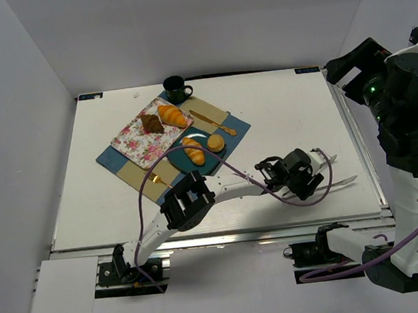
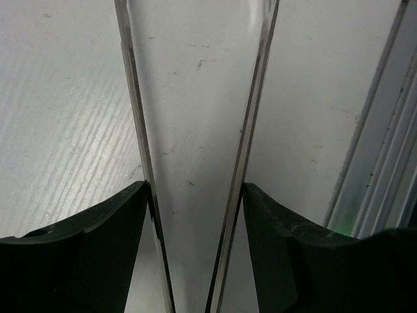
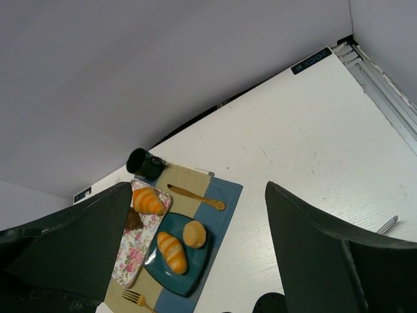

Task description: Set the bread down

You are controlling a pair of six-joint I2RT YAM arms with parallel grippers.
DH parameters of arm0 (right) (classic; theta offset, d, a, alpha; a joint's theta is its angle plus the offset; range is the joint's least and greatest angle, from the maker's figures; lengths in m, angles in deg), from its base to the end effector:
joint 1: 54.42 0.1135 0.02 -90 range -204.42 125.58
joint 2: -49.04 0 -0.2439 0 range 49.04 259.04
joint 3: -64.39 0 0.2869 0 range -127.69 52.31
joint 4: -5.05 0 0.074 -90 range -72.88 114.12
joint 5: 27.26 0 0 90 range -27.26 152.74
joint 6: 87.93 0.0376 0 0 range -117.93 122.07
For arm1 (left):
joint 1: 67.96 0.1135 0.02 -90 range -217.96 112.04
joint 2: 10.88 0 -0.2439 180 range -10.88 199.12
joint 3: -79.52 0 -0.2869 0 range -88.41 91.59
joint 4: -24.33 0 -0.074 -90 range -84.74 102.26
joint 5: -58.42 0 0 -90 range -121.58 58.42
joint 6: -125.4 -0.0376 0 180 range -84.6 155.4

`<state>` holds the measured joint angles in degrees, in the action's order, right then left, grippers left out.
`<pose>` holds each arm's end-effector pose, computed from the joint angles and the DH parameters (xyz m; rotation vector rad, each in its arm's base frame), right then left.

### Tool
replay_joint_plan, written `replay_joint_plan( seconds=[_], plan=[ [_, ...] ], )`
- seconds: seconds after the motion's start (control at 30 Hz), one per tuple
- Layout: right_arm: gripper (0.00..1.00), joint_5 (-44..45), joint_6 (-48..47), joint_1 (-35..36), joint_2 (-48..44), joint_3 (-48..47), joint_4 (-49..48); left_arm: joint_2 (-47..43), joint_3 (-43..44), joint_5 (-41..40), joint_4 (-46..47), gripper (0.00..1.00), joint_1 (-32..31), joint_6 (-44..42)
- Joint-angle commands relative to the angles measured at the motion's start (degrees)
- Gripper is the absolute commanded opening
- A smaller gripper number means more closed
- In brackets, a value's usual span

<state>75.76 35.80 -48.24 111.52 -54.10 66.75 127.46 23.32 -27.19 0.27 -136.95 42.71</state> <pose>0.1777 0.0107 0.5567 0.5651 1.5806 0.3368 0.2006 -0.5304 0.1340 1.2510 2.0101 -0.7751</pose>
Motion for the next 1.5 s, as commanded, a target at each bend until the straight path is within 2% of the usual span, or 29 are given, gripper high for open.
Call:
replay_joint_plan(
  seconds=[0.0,0.1,0.23,0.27,0.33,0.47,0.57,0.67,0.7,0.77,0.8,0.93,0.97,1.1,1.13,1.2,1.27,1.3,1.4,1.47],
  plan=[
    [0.89,0.6,-1.4,0.2,-0.8,0.4,-1.6,-1.5,2.4,3.3,1.3,0.71,-1.1,-0.5],
    [0.89,0.7,-1.4,0.2,-1.0,0.7,-1.6,-1.5,2.5,4.2,1.3,0.76,-1.3,-0.5],
    [0.89,0.9,-1.4,0.2,-1.2,0.7,-1.6,-2.3,2.6,3.4,0.8,0.9,-1.3,-0.6],
    [0.89,1.0,-1.4,0.2,-1.3,0.6,-1.8,-2.7,2.5,2.8,0.6,0.91,-1.4,-0.7],
    [0.89,1.7,-1.4,0.1,-1.1,-0.4,-1.7,-4.6,3.6,0.5,-1.4,0.92,-1.4,-1.8],
    [0.89,3.6,-1.1,0.1,-0.4,-2.2,-2.2,-10.1,5.4,-9.3,-4.9,0.95,-0.7,-3.2],
    [0.89,3.3,-0.4,0.2,-0.8,-0.3,-3.7,-16.2,5.5,-14.8,-7.6,0.96,1.5,-2.0],
    [0.89,1.9,0.0,0.1,-1.0,3.3,-5.0,-23.8,3.5,-24.0,-11.7,0.96,4.0,-1.2],
    [0.89,0.8,0.1,0.2,-0.8,4.1,-5.9,-26.2,2.3,-31.0,-12.8,0.96,5.3,-1.1],
    [0.89,-0.5,-0.3,0.1,-0.8,7.0,-7.4,-33.4,-2.4,-38.7,-16.1,0.98,7.1,0.9],
    [0.89,-2.0,-1.2,0.1,-0.8,7.9,-9.2,-35.8,-4.0,-46.7,-17.5,0.98,9.3,2.2],
    [0.89,-4.1,-2.5,0.2,-0.6,10.9,-10.7,-48.2,-11.5,-63.7,-28.4,0.98,15.9,14.2],
    [0.89,-4.9,-2.9,0.2,-1.0,12.8,-11.0,-54.0,-15.5,-66.1,-28.6,0.98,17.4,14.8],
    [0.89,-7.8,-3.6,0.2,-2.0,19.1,-13.8,-66.8,-22.2,-77.7,-30.6,0.98,18.5,18.7],
    [0.89,-8.4,-3.4,0.1,-2.2,20.2,-14.2,-68.8,-22.9,-84.0,-32.1,0.98,18.5,22.9],
    [0.89,-9.5,-3.0,0.2,-2.6,23.0,-15.6,-75.2,-25.6,-89.3,-34.2,0.98,18.6,27.9],
    [0.89,-10.5,-2.9,0.1,-3.2,24.8,-17.2,-82.4,-30.9,-93.8,-30.9,0.98,18.6,26.5],
    [0.89,-10.9,-3.1,0.2,-3.3,25.9,-18.6,-84.7,-33.0,-94.7,-25.4,0.98,18.6,23.0],
    [0.89,-12.5,-3.1,0.1,-2.5,25.9,-19.3,-91.2,-38.2,-96.6,-16.5,0.98,18.6,16.5],
    [0.89,-13.3,-2.9,0.1,-1.6,25.9,-19.4,-92.5,-38.2,-99.4,-18.3,0.98,18.6,17.5]
  ],
)
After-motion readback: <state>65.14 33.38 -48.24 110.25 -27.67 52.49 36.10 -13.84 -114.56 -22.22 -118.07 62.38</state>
